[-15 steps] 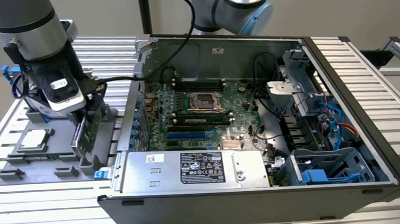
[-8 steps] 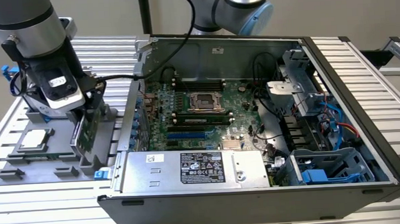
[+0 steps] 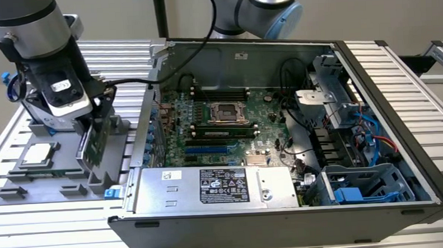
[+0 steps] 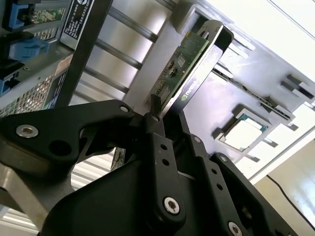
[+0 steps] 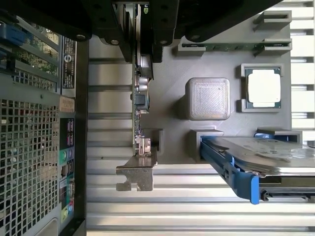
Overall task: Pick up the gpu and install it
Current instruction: 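Pick up the gpu and move the gpu toward the slot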
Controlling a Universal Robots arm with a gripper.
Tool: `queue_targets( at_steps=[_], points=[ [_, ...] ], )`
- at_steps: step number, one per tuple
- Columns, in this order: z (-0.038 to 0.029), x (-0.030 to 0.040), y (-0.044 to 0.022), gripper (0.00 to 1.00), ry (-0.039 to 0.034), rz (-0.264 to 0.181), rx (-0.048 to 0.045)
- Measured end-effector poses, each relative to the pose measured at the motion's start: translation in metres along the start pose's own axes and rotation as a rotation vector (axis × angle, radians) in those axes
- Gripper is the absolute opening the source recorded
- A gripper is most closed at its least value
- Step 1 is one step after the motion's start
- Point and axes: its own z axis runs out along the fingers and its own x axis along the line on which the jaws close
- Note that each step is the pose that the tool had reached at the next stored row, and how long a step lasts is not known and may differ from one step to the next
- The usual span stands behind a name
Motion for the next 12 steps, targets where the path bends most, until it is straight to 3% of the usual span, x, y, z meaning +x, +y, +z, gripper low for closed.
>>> queue_targets(
  at_steps=[12],
  points=[
    [-0.0107, -0.0002, 0.0005, 0.0, -0.0003, 0.005, 0.0001]
  ],
)
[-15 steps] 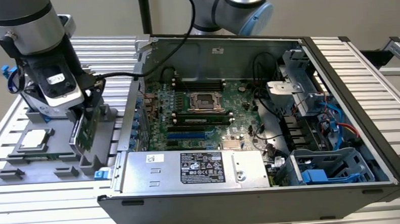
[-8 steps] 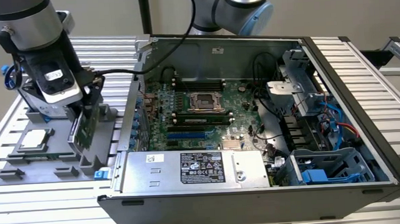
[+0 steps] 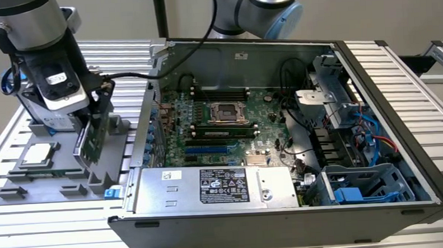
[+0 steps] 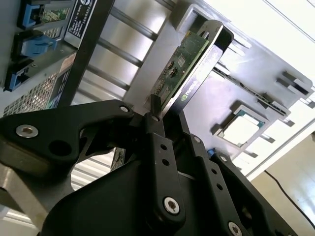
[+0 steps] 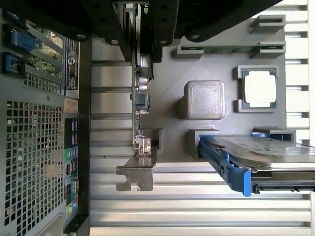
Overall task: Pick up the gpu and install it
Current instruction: 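Pick up the gpu and move the gpu toward the slot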
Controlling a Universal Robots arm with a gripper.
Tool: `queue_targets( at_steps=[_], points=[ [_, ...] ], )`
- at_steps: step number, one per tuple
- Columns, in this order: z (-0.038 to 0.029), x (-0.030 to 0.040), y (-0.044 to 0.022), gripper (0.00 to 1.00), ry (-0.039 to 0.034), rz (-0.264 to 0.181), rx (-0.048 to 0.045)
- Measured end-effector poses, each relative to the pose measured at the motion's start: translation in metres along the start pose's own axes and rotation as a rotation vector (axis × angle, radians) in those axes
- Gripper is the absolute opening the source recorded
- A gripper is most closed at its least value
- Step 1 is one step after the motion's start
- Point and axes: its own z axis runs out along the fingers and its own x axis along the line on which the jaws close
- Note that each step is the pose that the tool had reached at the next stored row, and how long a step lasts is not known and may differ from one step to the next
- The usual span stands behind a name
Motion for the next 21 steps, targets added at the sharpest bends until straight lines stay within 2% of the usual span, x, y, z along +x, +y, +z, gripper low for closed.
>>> queue_targets(
  at_steps=[11, 21],
  points=[
    [-0.0091, -0.0002, 0.0004, 0.0, -0.0006, 0.012, -0.0011],
    [-0.0199, -0.0004, 0.001, 0.0, -0.0007, 0.016, -0.0009]
  ],
)
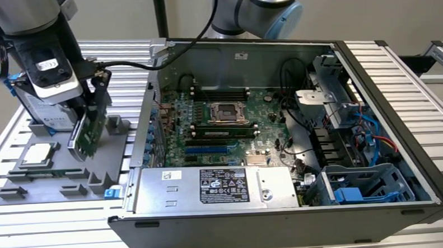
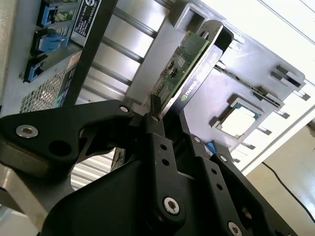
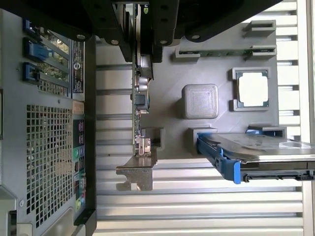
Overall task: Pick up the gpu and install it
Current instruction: 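Pick up the gpu and move the gpu toward the slot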
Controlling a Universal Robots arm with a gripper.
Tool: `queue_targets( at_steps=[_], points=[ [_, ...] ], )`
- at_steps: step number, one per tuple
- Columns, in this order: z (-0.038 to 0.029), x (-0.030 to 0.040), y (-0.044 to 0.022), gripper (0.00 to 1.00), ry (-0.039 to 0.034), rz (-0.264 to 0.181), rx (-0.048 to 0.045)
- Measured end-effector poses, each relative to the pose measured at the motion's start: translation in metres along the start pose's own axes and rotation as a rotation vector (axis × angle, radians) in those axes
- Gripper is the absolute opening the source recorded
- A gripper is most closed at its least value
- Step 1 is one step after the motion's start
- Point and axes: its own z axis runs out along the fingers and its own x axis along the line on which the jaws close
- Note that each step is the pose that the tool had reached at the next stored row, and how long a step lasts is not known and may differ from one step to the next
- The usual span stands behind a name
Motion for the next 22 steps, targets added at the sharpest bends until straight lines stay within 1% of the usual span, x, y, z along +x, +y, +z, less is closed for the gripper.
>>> queue_targets(
  at_steps=[22],
  points=[
    [-0.0302, -0.0006, 0.0016, 0.0, 0.0, 0.0, 0.0]
  ],
)
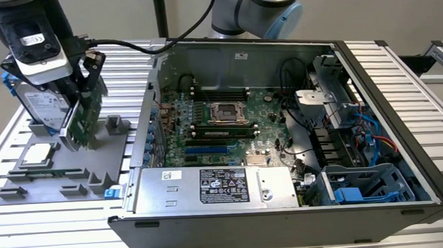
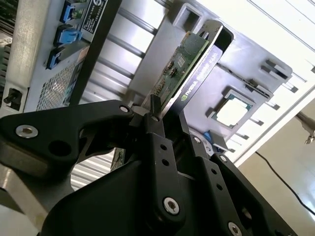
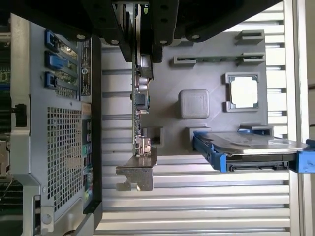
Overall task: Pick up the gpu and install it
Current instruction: 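Pick up the gpu and move the gpu toward the slot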
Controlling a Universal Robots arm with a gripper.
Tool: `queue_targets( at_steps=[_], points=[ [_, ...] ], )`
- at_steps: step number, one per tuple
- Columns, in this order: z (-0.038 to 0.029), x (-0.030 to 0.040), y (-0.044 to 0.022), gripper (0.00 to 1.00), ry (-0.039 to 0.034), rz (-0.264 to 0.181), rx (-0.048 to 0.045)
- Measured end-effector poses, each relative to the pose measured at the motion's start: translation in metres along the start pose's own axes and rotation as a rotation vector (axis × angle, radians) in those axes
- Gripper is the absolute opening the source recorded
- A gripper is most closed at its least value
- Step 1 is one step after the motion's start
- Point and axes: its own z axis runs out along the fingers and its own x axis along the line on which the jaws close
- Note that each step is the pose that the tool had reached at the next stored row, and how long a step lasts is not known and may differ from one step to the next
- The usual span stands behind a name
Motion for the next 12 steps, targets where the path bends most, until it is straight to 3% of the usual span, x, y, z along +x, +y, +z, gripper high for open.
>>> queue_targets(
  at_steps=[12],
  points=[
    [-0.0174, -0.0003, 0.0009, 0.0, 0.0, 0.0, 0.0]
  ],
)
